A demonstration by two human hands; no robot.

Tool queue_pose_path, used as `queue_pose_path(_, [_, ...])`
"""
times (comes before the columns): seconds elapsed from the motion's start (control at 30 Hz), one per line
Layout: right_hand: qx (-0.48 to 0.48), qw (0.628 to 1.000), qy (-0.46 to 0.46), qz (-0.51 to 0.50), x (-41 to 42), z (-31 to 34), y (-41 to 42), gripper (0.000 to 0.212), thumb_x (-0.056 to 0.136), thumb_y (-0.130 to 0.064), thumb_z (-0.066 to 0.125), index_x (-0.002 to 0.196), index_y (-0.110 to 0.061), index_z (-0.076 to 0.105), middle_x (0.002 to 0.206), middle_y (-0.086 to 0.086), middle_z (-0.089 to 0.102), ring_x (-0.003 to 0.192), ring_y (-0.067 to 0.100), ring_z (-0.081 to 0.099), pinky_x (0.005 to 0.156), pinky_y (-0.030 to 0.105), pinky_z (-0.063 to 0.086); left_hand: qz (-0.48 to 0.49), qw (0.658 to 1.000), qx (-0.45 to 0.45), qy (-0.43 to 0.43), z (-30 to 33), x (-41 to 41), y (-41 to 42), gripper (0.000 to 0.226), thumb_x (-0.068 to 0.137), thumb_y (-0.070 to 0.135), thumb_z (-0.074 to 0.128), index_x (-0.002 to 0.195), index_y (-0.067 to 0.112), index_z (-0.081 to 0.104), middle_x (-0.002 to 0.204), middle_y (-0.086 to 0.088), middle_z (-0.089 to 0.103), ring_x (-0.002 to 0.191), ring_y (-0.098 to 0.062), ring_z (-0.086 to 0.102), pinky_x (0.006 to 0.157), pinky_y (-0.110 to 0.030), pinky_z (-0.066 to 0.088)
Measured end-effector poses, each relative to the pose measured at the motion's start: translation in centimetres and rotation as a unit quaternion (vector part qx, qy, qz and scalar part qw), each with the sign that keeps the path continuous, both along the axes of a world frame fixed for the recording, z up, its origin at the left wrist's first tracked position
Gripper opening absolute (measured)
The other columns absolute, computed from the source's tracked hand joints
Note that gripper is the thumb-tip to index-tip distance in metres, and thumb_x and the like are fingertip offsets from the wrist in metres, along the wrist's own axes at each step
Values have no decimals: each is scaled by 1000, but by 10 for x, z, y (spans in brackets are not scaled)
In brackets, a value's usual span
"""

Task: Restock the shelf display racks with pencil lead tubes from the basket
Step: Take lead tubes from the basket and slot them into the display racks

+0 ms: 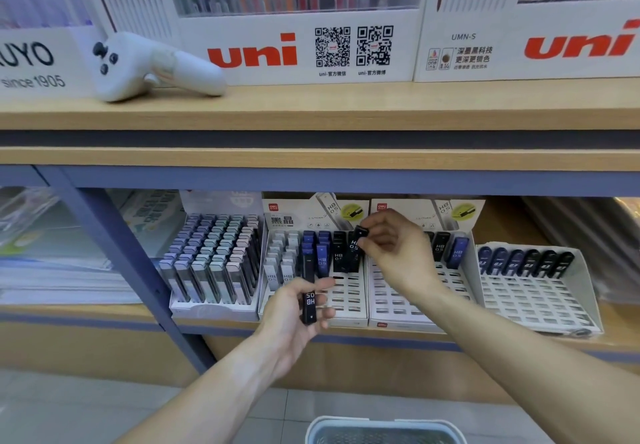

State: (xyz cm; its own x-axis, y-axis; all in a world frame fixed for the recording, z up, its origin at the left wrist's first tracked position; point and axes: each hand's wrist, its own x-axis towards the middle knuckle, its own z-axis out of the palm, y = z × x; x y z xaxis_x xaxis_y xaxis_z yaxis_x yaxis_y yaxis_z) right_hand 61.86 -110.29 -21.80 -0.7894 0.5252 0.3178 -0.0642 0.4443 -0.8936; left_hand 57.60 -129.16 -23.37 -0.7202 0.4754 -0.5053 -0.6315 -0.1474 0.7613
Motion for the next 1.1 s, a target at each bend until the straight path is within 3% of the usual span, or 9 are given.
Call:
queue_pose_path(0.17, [137, 990, -30, 20, -3, -18, -7, 24, 89, -6, 72, 99, -27, 66, 88, -14, 68, 87, -2, 65, 78, 12, 53, 23, 999, 15, -16, 7, 3, 0, 26, 95, 0, 45, 102, -9, 68, 104, -21, 76, 60, -24, 54, 60, -34, 47])
queue_pose_path(0.33, [166, 985, -37, 40, -7, -20, -13, 21, 91, -9, 72, 104, -25, 68, 90, -15, 69, 87, -5, 65, 77, 5, 49, 20, 1000, 5, -3, 5, 1, -3, 23, 99, -3, 53, 121, -9, 54, 119, -25, 67, 72, -30, 64, 63, -37, 57])
queue_pose_path(0.5, [206, 978, -37, 17, -10, -20, -10, 20, 91, -11, 72, 106, -24, 68, 90, -13, 69, 85, 1, 66, 80, 14, 54, 3, 999, -29, 30, 5, 1, -6, 15, 96, -7, 59, 103, 6, 55, 104, -25, 70, 81, -32, 71, 80, -41, 59])
queue_pose_path(0.63, [218, 974, -58, 23, -13, -24, -8, 21, 91, -11, 73, 106, -25, 70, 92, -12, 70, 86, 4, 67, 84, 24, 57, -12, 997, -48, 64, -3, -2, -8, 29, 93, -7, 65, 118, 7, 59, 104, -23, 73, 83, -27, 76, 72, -31, 61])
queue_pose_path(0.73, [242, 967, -75, 33, -15, -28, -10, 27, 91, -8, 69, 110, -27, 73, 99, -9, 71, 89, 6, 67, 85, 31, 58, -6, 994, -59, 96, -3, -1, -8, 28, 90, -8, 68, 115, 4, 66, 90, -16, 76, 79, -23, 72, 72, -27, 59])
queue_pose_path(0.8, [258, 963, -74, 22, -16, -27, -10, 28, 92, -5, 66, 111, -24, 75, 102, -5, 68, 90, 11, 65, 85, 28, 55, 10, 992, -66, 111, -2, -1, -8, 25, 89, -9, 69, 111, 3, 69, 81, -12, 76, 76, -19, 68, 73, -27, 56])
queue_pose_path(0.93, [236, 970, -52, 2, -8, -13, -9, 24, 96, -9, 62, 112, -22, 75, 103, -6, 68, 87, 8, 62, 79, 21, 48, 18, 988, -80, 131, -4, -5, -6, 22, 88, -6, 71, 106, 5, 76, 76, -5, 74, 68, -13, 62, 73, -28, 51])
queue_pose_path(1.03, [144, 983, -90, 75, 3, 0, -10, 19, 93, -20, 69, 110, -28, 73, 91, -15, 73, 86, -2, 66, 74, 8, 46, 16, 988, -69, 141, -2, -3, -4, 22, 86, 0, 77, 104, 11, 79, 79, -7, 75, 71, -15, 62, 77, -32, 52])
queue_pose_path(1.1, [105, 979, -122, 128, 10, 1, -12, 23, 90, -18, 73, 110, -30, 72, 88, -16, 76, 84, -4, 67, 72, 8, 45, 18, 988, -50, 144, -1, -1, -2, 25, 84, 1, 79, 107, 11, 77, 86, -10, 77, 77, -20, 69, 82, -35, 56])
